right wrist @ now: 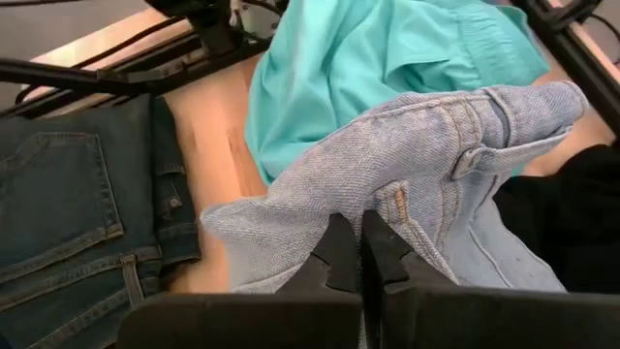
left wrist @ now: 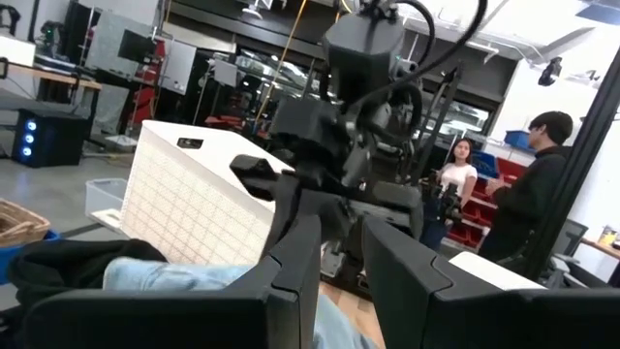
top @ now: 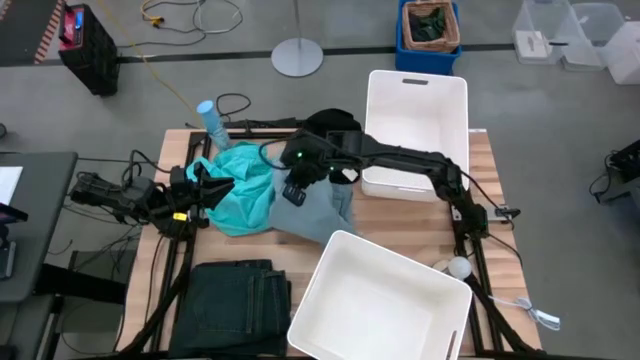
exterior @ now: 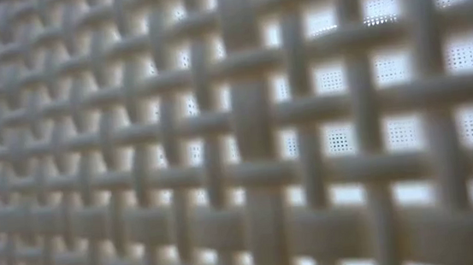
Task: Sort clothes
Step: Put the light blue pants into the top white laundry bin
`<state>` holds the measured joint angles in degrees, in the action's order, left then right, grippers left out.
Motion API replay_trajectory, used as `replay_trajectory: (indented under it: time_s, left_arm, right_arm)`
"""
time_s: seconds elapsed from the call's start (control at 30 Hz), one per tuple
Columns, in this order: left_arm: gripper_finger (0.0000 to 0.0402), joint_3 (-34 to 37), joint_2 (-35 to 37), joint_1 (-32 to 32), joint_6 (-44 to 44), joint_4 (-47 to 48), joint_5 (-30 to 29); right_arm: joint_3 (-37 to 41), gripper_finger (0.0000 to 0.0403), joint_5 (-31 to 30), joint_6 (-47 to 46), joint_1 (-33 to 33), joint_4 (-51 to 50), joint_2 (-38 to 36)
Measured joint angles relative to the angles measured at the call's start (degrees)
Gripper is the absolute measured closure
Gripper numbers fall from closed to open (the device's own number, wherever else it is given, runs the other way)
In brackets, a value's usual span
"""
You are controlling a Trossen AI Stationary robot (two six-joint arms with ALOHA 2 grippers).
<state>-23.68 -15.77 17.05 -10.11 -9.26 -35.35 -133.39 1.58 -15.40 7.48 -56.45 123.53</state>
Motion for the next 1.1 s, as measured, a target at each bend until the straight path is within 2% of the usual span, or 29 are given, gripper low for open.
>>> replay_trajectory:
  time_s: [0.23, 0.77, 1.1]
  left_arm:
    - [0.0327, 0.0, 0.0, -0.01, 0.0, 0.0, 0.0]
    - [0.0327, -0.04, -0.54, -0.01, -0.74, 1.12, 0.07]
    - [0.0327, -0.04, -0.59, -0.01, -0.86, 1.31, 0.05]
  right_arm:
    - [0.0, 0.0403, 0.0, -0.2, 0.52, -3.31, 0.75]
    - [0.03, 0.0397, 0.03, -1.68, -1.65, -2.73, 11.73]
    - [0.03, 0.0396, 0.84, -1.66, -2.22, -2.85, 12.69]
